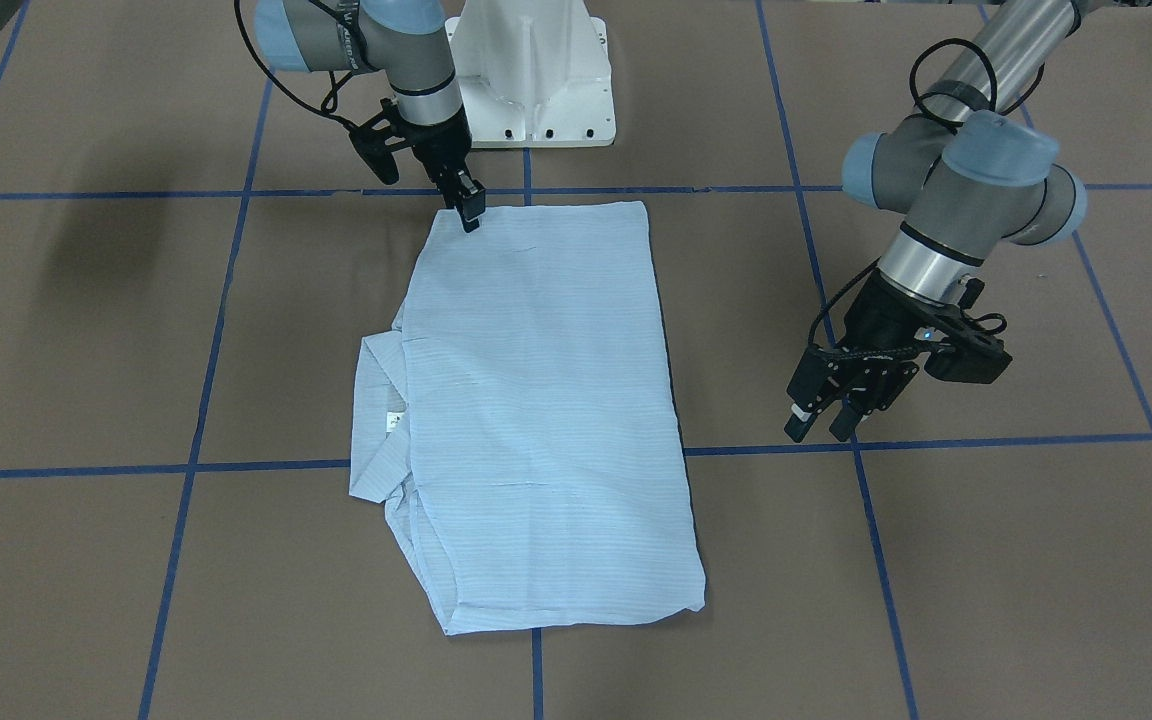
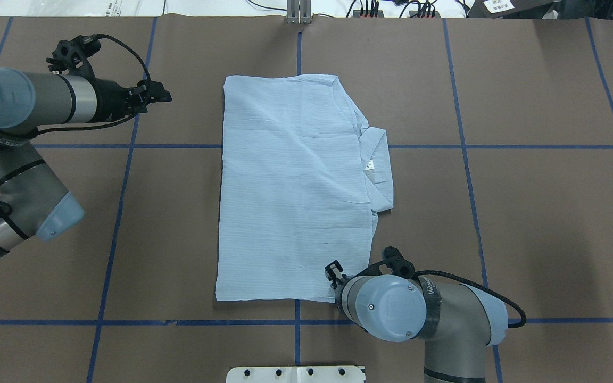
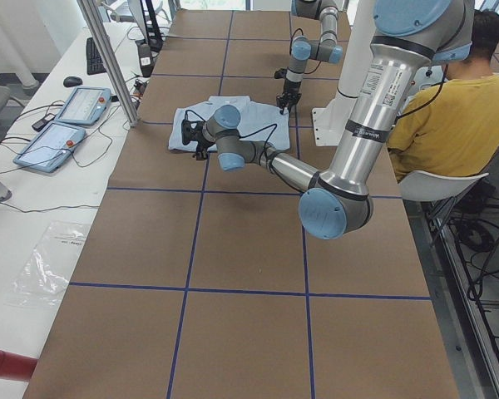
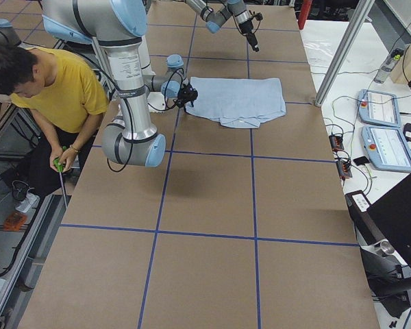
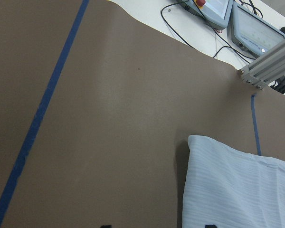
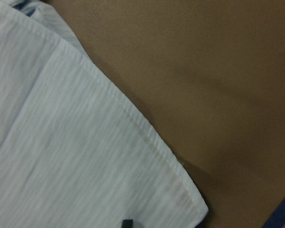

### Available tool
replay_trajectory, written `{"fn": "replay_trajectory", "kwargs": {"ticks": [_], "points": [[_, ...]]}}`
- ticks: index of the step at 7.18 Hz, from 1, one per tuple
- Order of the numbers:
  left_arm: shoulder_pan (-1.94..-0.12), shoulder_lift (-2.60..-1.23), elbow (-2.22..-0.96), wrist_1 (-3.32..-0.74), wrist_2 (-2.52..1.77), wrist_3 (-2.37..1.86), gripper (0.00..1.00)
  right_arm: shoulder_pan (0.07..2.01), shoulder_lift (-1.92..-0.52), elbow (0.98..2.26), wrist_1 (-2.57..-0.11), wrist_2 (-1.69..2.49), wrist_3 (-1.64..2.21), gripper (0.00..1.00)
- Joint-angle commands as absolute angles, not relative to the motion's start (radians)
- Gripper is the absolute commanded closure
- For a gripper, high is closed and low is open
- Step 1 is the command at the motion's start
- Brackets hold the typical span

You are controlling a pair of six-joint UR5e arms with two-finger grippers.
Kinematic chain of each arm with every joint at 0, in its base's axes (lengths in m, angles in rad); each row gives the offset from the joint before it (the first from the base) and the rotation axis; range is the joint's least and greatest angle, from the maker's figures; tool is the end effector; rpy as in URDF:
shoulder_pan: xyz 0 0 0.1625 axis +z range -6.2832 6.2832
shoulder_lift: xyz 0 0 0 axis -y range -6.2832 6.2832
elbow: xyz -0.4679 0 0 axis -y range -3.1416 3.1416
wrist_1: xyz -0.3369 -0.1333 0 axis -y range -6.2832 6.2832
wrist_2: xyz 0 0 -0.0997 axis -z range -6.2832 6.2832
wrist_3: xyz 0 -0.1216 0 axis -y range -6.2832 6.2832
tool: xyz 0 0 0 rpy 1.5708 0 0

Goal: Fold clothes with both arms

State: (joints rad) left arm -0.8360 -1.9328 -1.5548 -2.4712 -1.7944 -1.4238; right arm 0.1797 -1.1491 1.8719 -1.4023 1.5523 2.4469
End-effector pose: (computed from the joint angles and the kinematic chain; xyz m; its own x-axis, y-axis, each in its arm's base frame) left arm 0.3413 -0.5364 0.4291 0.2967 -0.1153 -0.9480 0.5450 0.8356 0.0689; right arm -0.5675 -0.2409 0.3654 0.2476 0.8257 0.5069 -0.5985 0.5418 -0.5902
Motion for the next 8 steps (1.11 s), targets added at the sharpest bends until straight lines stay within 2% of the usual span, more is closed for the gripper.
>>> {"fn": "replay_trajectory", "kwargs": {"ticks": [1,5,6,8], "points": [[-0.835,-1.915,-1.591,-2.471,-1.784,-1.456,0.27,0.184,-1.150,1.885,-1.404,1.554,2.445,1.00],[-0.790,-1.888,-1.609,-2.470,-1.769,-1.569,0.27,0.181,-1.150,1.885,-1.404,1.554,2.451,1.00],[-0.740,-1.838,-1.668,-2.468,-1.757,-1.641,0.27,0.183,-1.155,1.888,-1.404,1.554,2.451,1.00],[-0.601,-1.769,-1.878,-2.288,-1.709,-1.797,0.28,0.181,-1.161,1.891,-1.404,1.555,2.451,1.00]]}}
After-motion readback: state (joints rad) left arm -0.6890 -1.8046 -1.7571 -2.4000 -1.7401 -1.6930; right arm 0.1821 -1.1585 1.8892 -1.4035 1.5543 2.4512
